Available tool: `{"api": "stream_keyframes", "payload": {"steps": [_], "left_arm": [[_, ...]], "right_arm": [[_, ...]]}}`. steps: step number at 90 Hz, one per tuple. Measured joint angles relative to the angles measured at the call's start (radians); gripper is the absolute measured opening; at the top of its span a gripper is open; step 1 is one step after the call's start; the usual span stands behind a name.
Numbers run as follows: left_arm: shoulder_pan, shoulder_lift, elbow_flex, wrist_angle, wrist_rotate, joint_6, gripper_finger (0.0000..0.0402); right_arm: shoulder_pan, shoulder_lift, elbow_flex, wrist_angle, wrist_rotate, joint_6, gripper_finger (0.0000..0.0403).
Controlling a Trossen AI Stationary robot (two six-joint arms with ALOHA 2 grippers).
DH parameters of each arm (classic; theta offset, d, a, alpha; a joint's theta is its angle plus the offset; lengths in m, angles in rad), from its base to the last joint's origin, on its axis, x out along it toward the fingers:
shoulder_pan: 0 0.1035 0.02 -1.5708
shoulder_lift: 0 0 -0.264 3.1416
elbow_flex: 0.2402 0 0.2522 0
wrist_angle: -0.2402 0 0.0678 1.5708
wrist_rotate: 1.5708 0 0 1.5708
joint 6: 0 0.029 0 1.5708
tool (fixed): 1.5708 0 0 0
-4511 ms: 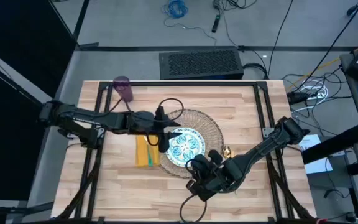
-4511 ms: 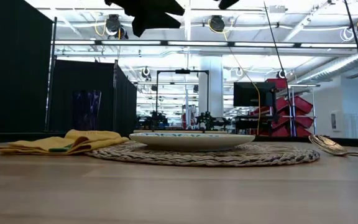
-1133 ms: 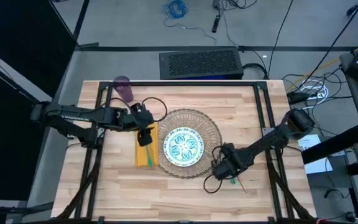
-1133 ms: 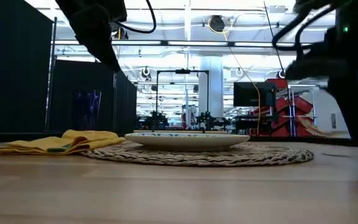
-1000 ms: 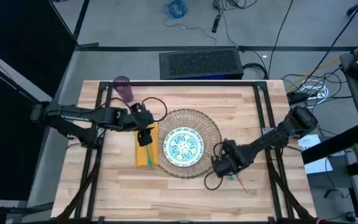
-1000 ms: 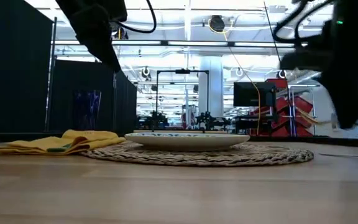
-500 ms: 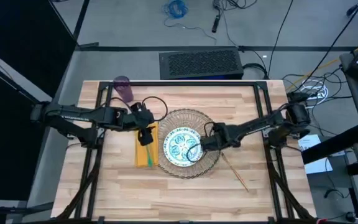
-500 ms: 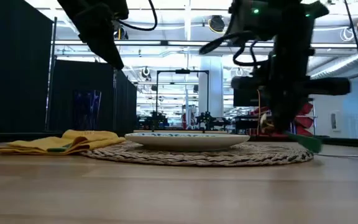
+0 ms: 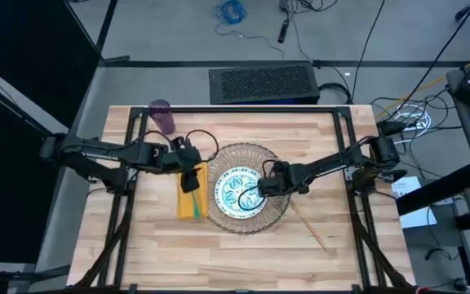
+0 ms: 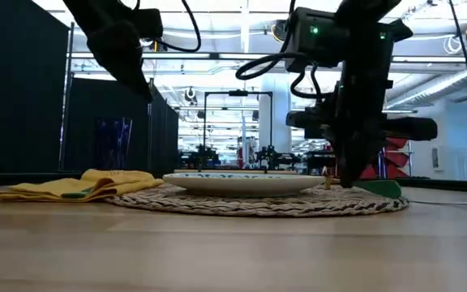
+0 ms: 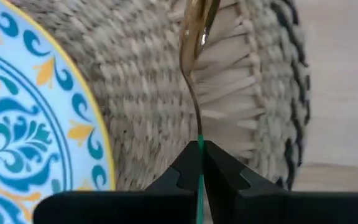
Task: Set table place
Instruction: Put the green spoon on the tablemat to the right of the white patterned plate
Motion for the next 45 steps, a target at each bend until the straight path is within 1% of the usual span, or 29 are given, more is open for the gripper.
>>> {"api": "stream_keyframes", "payload": {"steps": [31,45], "left_arm": [[0.000,0.000,-0.009,0.000,-0.001,0.000,0.0166],[0.000,0.000,-0.009,0.000,-0.002,-0.002,0.0166]], "right_arm": [[0.009,-0.002,0.000,-0.018,-0.008,0.024,0.0001],[0.009,0.002,-0.003,-0.011,-0.025,0.020,0.0021]]}}
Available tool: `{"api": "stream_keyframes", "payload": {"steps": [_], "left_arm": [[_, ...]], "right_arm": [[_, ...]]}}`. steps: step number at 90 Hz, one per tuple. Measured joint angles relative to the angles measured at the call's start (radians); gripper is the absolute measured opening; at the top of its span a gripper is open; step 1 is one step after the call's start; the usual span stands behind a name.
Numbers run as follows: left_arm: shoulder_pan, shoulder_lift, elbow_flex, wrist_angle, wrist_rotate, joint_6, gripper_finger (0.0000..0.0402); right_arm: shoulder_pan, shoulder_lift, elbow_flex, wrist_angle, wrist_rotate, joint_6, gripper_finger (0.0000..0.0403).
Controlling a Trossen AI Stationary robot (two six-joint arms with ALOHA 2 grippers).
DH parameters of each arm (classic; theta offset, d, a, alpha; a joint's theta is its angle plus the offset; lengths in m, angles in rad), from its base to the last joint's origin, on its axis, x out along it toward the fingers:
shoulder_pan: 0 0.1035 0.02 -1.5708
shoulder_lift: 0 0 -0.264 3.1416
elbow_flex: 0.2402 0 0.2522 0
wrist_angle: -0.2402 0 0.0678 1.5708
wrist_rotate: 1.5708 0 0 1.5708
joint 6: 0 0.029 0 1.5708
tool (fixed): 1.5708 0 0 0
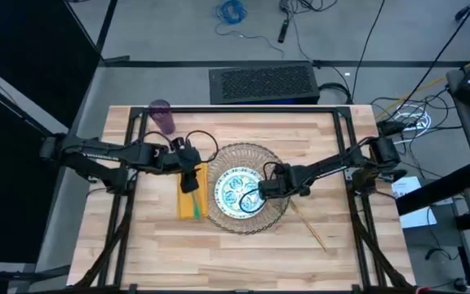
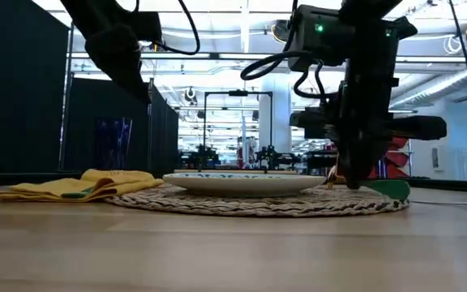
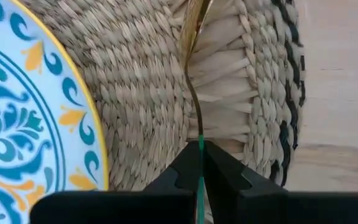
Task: Set table place
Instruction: Put the green spoon on the tablemat to the right of the white patterned plate, then put the gold table knife on the tablemat to the right of the green spoon
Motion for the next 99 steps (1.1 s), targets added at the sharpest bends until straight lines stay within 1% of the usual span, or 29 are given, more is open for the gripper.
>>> {"api": "stream_keyframes", "payload": {"steps": [27,44,53,69,75,80,90,99], "left_arm": [[0.000,0.000,0.000,0.000,-0.001,-0.001,0.0166],[0.000,0.000,0.000,-0.001,-0.001,-0.001,0.0166],[0.000,0.000,0.000,0.000,-0.001,-0.001,0.0166],[0.000,0.000,0.000,0.000,-0.001,-0.002,0.0166],[0.000,0.000,0.000,0.000,-0.001,-0.004,0.0166],[0.000,0.000,0.000,0.001,-0.001,-0.005,0.0166],[0.000,0.000,0.000,0.000,-0.001,-0.005,0.0166],[0.000,0.000,0.000,0.000,-0.001,-0.005,0.0166]], "right_arm": [[0.017,-0.004,0.000,0.042,0.008,-0.012,0.0094],[0.031,-0.055,0.000,-0.043,0.015,-0.007,0.0132],[0.048,-0.101,0.000,-0.098,0.066,0.023,0.0146],[0.071,-0.152,0.002,-0.120,0.068,0.017,0.0147],[0.096,-0.150,0.002,-0.147,0.032,0.008,0.0141],[0.132,-0.150,0.001,-0.165,-0.007,0.005,0.0135],[0.220,-0.152,0.001,-0.163,-0.043,0.011,0.0126],[0.301,-0.154,0.001,-0.130,-0.088,0.014,0.0122]]}}
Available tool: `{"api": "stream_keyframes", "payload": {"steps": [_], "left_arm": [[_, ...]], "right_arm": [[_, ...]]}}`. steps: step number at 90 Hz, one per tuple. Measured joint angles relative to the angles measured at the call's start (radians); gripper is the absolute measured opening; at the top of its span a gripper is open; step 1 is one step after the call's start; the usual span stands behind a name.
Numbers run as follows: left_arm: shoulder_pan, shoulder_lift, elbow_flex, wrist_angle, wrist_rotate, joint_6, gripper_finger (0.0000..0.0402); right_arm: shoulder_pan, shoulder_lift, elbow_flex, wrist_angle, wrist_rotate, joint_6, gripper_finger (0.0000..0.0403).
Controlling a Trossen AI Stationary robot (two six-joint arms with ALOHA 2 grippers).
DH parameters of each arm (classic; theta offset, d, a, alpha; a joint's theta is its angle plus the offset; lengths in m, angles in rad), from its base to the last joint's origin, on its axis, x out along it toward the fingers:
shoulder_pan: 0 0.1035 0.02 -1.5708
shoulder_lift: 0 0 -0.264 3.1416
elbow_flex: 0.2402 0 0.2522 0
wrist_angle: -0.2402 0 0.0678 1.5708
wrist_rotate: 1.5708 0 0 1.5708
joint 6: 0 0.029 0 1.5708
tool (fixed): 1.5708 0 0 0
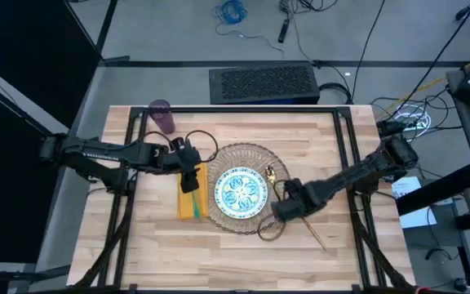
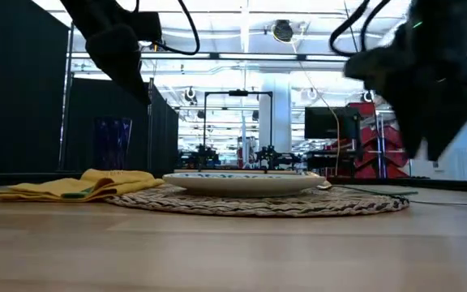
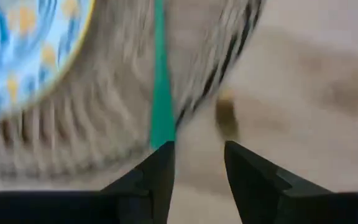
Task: Set table place
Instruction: Put the gold table knife on the tablemat to the right of the green spoon
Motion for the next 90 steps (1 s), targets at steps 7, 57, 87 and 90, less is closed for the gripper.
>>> {"api": "stream_keyframes", "payload": {"steps": [7,57,87,90], "left_arm": [[0.000,0.000,0.000,0.000,0.000,-0.019,0.0166],[-0.007,0.000,0.000,0.033,0.022,-0.067,0.0166],[-0.034,0.000,0.000,0.025,0.023,-0.074,0.0166],[-0.033,0.000,0.000,0.025,0.023,-0.074,0.0166]], "right_arm": [[0.070,0.005,0.000,0.043,-0.014,0.023,0.0121],[0.293,0.006,-0.069,-0.005,-0.038,0.315,0.0122],[0.300,0.005,-0.163,0.138,-0.085,0.310,0.0121],[0.296,0.005,-0.163,0.141,-0.095,0.305,0.0119]]}}
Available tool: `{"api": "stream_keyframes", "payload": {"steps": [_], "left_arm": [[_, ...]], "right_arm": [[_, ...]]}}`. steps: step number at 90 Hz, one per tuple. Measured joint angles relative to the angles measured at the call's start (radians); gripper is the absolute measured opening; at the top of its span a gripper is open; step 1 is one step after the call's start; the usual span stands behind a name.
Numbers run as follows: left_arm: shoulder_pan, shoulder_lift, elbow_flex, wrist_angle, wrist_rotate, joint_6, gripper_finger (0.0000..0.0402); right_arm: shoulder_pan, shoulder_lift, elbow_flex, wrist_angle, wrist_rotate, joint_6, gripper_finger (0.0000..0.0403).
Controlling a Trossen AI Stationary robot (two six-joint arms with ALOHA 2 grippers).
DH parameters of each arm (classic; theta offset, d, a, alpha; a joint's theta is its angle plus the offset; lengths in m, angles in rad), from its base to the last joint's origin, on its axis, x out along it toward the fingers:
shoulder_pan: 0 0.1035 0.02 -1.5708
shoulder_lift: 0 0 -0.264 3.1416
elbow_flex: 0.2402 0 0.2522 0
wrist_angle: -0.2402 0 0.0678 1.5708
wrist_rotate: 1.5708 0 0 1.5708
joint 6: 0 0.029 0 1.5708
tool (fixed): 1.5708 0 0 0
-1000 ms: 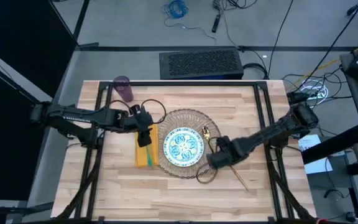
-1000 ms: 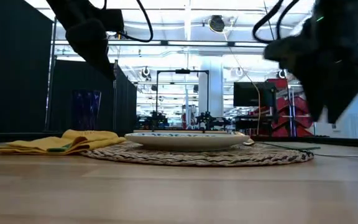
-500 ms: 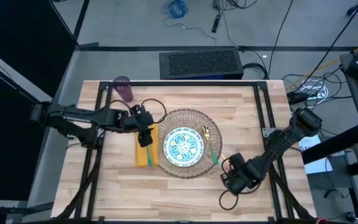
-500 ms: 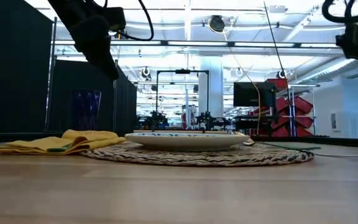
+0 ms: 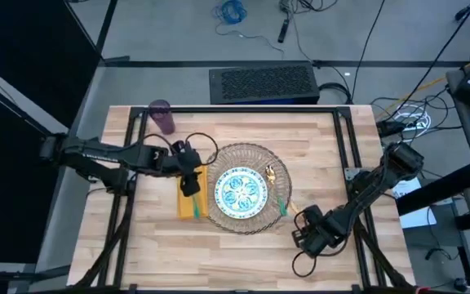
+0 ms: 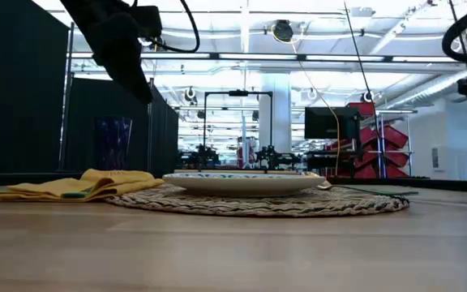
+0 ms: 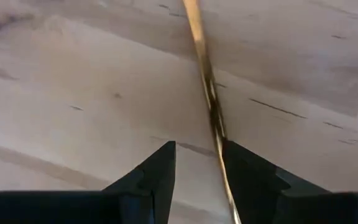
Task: Set table place
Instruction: Put the gold table knife on the tablemat to the right of the green spoon
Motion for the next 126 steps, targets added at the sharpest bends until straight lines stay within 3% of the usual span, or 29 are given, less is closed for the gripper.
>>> {"api": "stream_keyframes", "payload": {"steps": [16,38,80,126], "left_arm": [[0.000,0.000,0.000,0.000,0.002,-0.001,0.0166],[-0.010,0.000,0.000,0.000,0.012,-0.029,0.0166],[-0.020,0.000,0.000,0.007,0.016,-0.027,0.0166],[-0.020,0.000,0.000,0.008,0.023,-0.024,0.0166]], "right_arm": [[-0.031,0.001,-0.001,-0.001,-0.119,-0.057,0.0086],[-0.069,0.002,-0.002,-0.012,-0.125,-0.152,0.0040],[-0.092,0.002,-0.002,-0.044,-0.124,-0.271,0.0127],[-0.156,0.090,0.004,0.010,-0.216,-0.408,0.0122]]}}
